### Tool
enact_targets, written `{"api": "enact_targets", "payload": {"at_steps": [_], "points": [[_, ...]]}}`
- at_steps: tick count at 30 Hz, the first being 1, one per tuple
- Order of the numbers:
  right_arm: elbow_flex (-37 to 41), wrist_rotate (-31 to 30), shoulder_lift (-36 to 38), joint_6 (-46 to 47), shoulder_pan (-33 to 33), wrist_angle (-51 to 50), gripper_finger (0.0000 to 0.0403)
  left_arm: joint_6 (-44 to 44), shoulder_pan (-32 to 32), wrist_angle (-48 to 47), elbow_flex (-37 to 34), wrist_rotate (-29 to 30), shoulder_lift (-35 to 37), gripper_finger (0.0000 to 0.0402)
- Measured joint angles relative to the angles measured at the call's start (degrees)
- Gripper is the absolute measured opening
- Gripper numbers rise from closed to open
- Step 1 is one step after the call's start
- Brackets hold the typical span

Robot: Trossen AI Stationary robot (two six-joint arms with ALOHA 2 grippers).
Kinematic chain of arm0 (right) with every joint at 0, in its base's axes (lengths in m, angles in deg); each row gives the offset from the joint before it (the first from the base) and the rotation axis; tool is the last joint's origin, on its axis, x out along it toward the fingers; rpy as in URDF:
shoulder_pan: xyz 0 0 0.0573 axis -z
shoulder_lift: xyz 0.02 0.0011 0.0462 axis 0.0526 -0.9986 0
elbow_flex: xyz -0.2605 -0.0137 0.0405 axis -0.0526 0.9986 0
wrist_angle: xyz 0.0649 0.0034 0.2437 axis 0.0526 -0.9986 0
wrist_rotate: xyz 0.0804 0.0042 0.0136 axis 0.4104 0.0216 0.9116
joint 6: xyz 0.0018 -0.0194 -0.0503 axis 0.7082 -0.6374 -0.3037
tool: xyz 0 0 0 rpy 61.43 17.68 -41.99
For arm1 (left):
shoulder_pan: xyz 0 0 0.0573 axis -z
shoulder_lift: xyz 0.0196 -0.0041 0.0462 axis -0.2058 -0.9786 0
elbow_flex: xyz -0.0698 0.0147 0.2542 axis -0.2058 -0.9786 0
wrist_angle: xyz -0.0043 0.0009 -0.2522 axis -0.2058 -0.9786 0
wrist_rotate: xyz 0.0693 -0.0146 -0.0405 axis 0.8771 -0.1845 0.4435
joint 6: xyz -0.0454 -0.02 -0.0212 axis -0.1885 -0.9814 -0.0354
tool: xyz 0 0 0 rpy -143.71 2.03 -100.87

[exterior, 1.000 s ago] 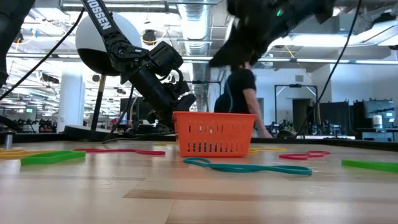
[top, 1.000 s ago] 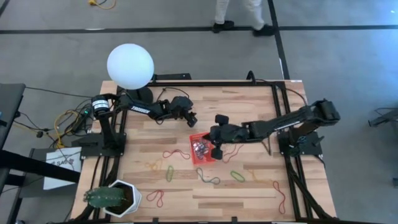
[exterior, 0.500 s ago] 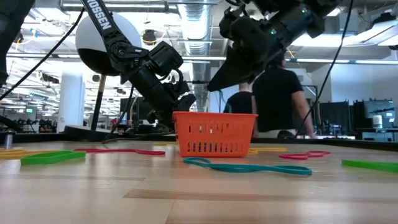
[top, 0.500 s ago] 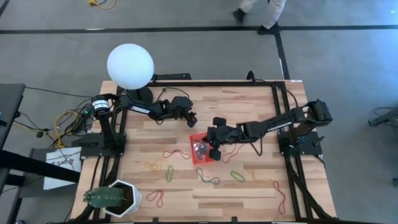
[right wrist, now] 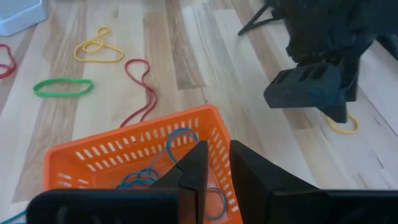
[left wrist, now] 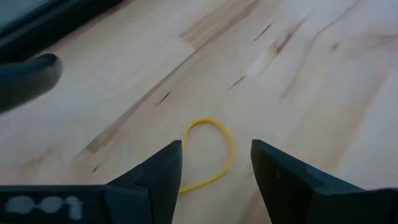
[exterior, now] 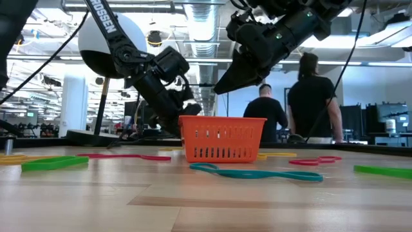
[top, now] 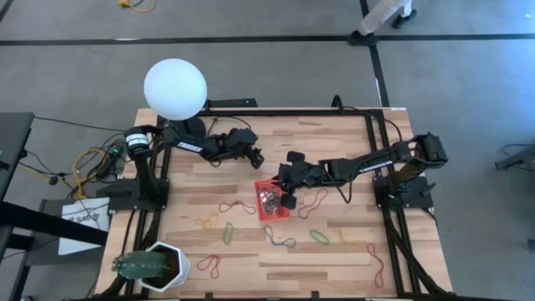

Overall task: Pick and place items into bin
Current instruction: Put the blue rubber band into the orange bin

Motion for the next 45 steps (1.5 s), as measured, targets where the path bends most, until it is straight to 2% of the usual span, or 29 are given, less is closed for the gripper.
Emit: {"api": "enact_targets", "payload": {"at_steps": [3, 9, 41, 43, 45], "points": [[0.00, 0.00, 0.00, 0.00, 0.23, 0.20, 0.0061, -1.28, -0.55, 0.64, 0.30, -0.46, -2.41, 0.0183], [0.00, 0.04, 0.00, -0.02, 0.23, 0.31, 0.0061, -1.15, -0.37, 1.59, 3.48, 2.94, -6.97, 0.0183], [0.00, 0.33, -0.02, 0.02, 0.23, -1.02, 0.0061, -4.69, 2.05, 1.11, 4.09, -4.01, -5.74, 0.0183], [0.00, 2.60, -0.02, 0.00, 0.18, -1.41, 0.0061, -4.63, 2.05, 1.11, 4.09, -4.05, -5.74, 0.0183], [0.00, 8.65, -0.02, 0.02, -0.12, -1.85, 0.0061, -4.63, 2.05, 1.13, 4.09, -4.08, -5.74, 0.0183]]}}
